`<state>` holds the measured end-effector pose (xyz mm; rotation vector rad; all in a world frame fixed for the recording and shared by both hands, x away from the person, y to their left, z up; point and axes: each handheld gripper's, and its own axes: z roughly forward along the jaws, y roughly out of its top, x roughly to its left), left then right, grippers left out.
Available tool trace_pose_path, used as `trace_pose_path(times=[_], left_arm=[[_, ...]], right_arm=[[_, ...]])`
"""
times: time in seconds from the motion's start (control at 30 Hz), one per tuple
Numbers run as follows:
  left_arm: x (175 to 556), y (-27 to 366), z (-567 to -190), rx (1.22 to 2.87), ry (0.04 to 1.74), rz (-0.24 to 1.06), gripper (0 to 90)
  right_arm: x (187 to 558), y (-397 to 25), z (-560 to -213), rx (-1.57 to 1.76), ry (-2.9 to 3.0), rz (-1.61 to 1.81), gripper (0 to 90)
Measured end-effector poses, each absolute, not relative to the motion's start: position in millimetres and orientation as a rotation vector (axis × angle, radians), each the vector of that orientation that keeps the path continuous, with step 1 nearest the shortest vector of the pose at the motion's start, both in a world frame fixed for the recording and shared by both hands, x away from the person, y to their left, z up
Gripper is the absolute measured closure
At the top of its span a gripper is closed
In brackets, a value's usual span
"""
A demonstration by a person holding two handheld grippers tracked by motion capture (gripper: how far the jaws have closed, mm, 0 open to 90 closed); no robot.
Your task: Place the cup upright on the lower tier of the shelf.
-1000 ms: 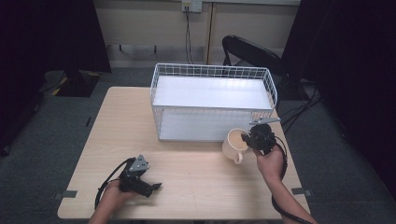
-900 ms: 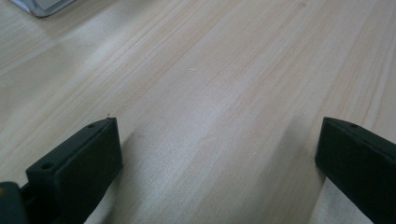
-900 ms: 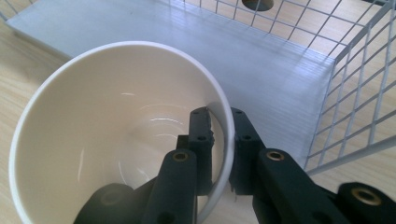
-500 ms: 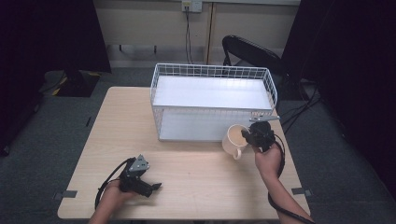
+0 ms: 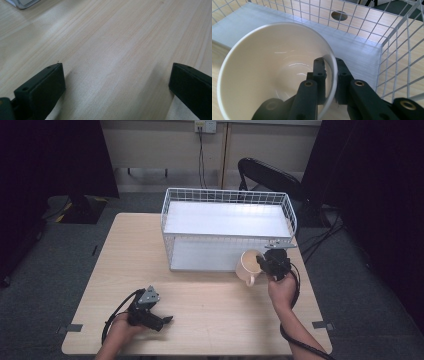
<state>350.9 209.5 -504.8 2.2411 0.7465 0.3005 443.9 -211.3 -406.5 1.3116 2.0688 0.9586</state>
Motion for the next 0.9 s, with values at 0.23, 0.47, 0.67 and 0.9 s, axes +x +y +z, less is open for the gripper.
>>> trace_pose_path(times=[0.23, 0.47, 0.67, 0.9], left_arm=[[351, 210, -505, 2.241, 0.746, 0.301, 0.0], [351, 210, -505, 2.241, 0.747, 0.300, 0.0], [351, 210, -505, 2.241, 0.746, 0.301, 0.0], [351, 210, -505, 2.241, 0.747, 0.301, 0.0]], right_arm=[[447, -208, -410, 1.313, 2.033, 0.951, 82.3], [450, -206, -411, 1.318, 2.011, 0.955, 82.3], [453, -203, -414, 1.313, 1.992, 0.949, 82.3], [457, -199, -417, 1.313, 1.986, 0.934, 82.3]])
